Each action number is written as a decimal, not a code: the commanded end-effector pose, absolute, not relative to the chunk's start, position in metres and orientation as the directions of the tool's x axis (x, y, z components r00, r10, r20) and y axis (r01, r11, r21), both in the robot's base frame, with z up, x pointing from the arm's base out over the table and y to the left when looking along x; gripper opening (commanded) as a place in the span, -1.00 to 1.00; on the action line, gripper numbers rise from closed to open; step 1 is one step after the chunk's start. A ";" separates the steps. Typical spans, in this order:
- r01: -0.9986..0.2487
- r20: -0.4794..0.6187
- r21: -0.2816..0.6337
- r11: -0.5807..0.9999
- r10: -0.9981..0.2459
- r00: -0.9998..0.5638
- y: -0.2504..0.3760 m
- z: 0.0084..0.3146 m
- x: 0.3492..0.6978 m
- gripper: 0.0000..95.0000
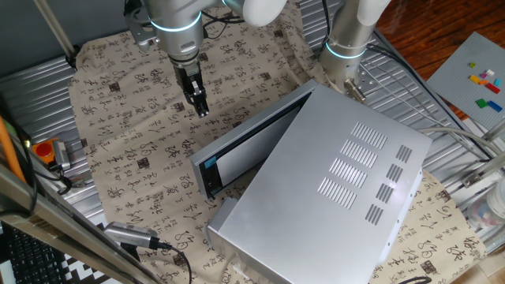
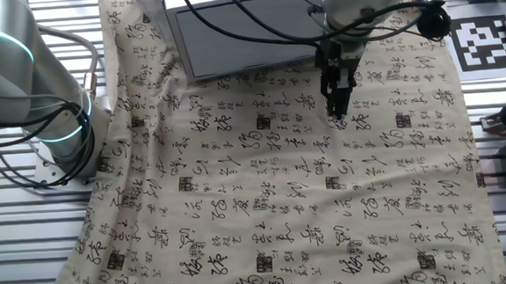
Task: Close the microwave door
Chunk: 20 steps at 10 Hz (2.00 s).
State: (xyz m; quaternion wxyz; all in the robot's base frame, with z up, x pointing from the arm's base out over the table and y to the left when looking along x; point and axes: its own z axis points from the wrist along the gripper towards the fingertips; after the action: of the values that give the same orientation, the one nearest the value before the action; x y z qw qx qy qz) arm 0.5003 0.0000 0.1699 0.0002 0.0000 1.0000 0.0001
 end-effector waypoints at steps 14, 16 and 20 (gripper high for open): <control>-0.078 -0.043 0.184 0.980 -0.072 -0.997 0.000 0.171 0.500 -1.00; -0.098 -0.039 0.169 0.981 -0.093 -0.995 0.001 0.175 0.500 -1.00; -0.147 -0.042 0.143 0.979 -0.142 -0.989 0.001 0.175 0.500 -1.00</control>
State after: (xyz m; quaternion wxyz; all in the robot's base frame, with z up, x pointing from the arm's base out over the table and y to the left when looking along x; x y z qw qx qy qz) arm 0.5009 0.0007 0.1740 0.0166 -0.0729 0.9946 0.0719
